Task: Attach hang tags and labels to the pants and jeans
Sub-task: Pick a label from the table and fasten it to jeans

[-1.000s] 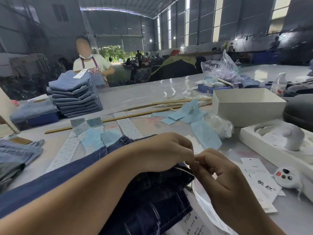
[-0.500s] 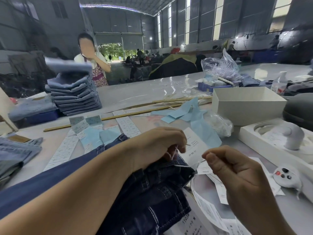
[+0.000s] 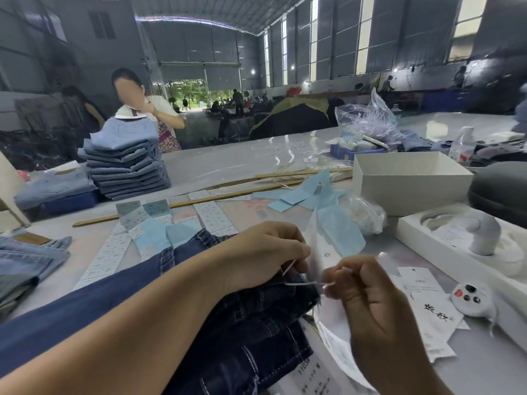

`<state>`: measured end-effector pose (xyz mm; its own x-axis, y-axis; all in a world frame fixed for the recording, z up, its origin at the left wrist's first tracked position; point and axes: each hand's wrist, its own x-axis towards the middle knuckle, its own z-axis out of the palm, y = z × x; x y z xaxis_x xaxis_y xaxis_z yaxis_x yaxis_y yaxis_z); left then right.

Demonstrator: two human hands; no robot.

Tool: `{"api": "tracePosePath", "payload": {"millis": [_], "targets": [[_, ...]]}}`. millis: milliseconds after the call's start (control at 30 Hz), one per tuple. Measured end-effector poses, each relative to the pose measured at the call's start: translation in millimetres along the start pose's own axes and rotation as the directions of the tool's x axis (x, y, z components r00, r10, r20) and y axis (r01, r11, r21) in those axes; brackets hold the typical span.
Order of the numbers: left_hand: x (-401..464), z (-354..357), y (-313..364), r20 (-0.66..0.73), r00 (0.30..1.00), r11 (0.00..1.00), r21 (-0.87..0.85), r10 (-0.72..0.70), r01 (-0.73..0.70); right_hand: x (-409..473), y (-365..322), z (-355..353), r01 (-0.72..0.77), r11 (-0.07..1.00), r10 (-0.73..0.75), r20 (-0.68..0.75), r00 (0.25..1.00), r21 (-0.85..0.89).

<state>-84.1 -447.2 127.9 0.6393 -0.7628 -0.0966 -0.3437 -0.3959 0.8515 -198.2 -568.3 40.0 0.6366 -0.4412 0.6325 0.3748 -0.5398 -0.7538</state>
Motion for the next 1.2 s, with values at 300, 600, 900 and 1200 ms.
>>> {"api": "tracePosePath", "payload": {"millis": [300,600,900,1200], "targets": [[3,0,-1,-0.089,0.996,0.983,-0.183,-0.02,0.003,0,-2,15,0.195,0.972,-0.179,0.125,0.976,-0.13],[2,0,2,-0.152,0.988,0.99,-0.141,-0.038,0.017,-9,2,5,0.305,0.93,-0.263,0.207,0.942,-0.205],[4,1,-2,-0.232,0.972,0.984,-0.179,-0.035,-0.007,-7,2,13,0.243,0.936,-0.227,0.088,0.97,-0.255],[5,0,-4,-0.243,0.97,0.988,-0.153,-0.016,-0.022,-5,1,10,0.276,0.914,-0.275,0.044,0.96,-0.299]]}}
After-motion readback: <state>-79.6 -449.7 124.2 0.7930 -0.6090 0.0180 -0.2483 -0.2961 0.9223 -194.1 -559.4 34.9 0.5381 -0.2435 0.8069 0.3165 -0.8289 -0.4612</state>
